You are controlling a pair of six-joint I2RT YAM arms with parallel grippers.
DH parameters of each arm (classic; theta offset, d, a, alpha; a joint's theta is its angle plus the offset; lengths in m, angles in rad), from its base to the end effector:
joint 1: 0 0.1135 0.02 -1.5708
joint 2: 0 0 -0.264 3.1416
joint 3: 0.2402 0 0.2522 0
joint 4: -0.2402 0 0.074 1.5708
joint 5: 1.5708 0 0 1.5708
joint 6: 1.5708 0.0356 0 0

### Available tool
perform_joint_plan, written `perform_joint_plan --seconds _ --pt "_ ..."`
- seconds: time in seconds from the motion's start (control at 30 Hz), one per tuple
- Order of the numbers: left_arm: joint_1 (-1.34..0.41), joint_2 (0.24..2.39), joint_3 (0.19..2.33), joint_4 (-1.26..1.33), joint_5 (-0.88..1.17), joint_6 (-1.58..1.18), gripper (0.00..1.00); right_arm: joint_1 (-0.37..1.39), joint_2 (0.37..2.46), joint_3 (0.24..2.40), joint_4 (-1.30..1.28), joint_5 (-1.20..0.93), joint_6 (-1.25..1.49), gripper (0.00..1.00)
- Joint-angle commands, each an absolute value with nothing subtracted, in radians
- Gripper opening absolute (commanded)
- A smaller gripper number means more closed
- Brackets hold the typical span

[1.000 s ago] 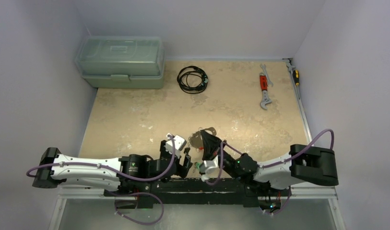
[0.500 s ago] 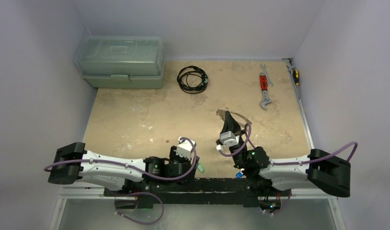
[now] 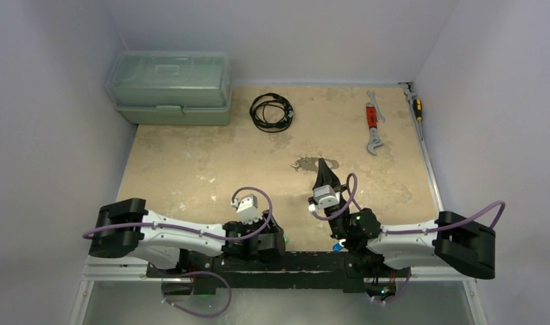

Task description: Put the keys on the keyring

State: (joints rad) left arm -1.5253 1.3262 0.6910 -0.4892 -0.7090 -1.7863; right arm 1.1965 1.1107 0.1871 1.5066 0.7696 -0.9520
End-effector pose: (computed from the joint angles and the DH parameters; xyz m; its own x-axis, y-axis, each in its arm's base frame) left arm 0.0337 -0.2312 0.1815 -0.7194 -0.5007 -0.4814 -0.1995 0.8128 -0.5473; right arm 0.0894 0.1598 0.2456 0.4883 -0.3571 -0.7963 -0.1006 0.8833 -0.4578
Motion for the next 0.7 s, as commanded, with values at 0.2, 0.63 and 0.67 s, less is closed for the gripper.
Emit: perform_joint_plan --seconds 0.2,0.63,0.67 --pt "-1.523 1.402 0.660 -0.458 -0.768 -2.078 0.42 1.195 1.039 0.173 1.743 0.779 -0.898 0.00" --pt "-1.513 1.484 0.652 -0.420 -0.841 -2.123 0.34 1.195 1.027 0.172 1.708 0.756 -0.868 0.00" --pt "-1.513 1.489 0.650 -0.408 -0.833 -2.122 0.34 1.195 1.026 0.172 1.706 0.756 -0.867 0.00"
